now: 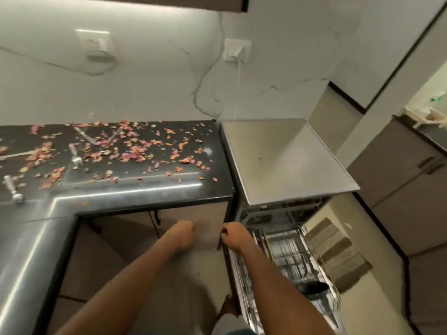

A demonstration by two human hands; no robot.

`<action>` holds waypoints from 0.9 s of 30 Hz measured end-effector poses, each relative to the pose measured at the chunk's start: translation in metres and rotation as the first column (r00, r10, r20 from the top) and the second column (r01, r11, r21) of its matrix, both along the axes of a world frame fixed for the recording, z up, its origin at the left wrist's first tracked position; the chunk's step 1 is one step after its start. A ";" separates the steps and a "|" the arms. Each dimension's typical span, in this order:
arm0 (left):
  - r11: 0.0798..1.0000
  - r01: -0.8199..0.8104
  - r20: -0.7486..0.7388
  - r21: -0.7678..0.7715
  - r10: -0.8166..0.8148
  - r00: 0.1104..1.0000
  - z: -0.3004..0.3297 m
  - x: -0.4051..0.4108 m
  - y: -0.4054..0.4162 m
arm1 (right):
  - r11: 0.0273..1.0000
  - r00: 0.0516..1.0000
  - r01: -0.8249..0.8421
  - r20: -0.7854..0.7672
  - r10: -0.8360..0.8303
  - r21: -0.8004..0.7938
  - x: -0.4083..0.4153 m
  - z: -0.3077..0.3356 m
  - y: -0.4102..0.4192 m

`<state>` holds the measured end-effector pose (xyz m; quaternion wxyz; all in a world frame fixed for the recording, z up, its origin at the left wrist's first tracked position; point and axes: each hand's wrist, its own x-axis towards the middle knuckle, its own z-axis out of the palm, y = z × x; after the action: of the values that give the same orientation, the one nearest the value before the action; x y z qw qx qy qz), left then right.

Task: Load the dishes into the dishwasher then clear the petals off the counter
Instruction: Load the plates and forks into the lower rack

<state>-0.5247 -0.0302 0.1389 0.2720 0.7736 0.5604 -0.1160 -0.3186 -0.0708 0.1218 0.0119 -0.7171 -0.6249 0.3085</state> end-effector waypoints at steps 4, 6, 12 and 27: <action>0.988 -0.149 -0.009 -0.035 0.149 0.989 -0.001 -0.061 -0.010 | 0.985 0.987 -0.161 0.039 0.158 0.065 -0.050 0.013 0.020; 0.976 -0.215 -0.003 -0.022 0.215 0.977 0.004 -0.085 -0.016 | 0.973 0.976 -0.217 0.042 0.214 0.080 -0.074 0.021 0.030; 0.927 -0.374 0.008 -0.009 0.374 0.927 0.010 -0.117 -0.017 | 0.908 0.910 -0.414 0.057 0.411 0.059 -0.119 0.020 0.063; 0.730 -0.680 0.048 0.067 0.678 0.733 0.003 -0.213 0.074 | 0.729 0.734 -0.670 -0.017 0.679 0.140 -0.228 0.050 0.208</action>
<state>-0.7374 0.0441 0.1423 0.2699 0.5271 0.8055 0.0218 -0.5466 0.1376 0.1716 -0.0352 -0.4285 -0.8597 0.2759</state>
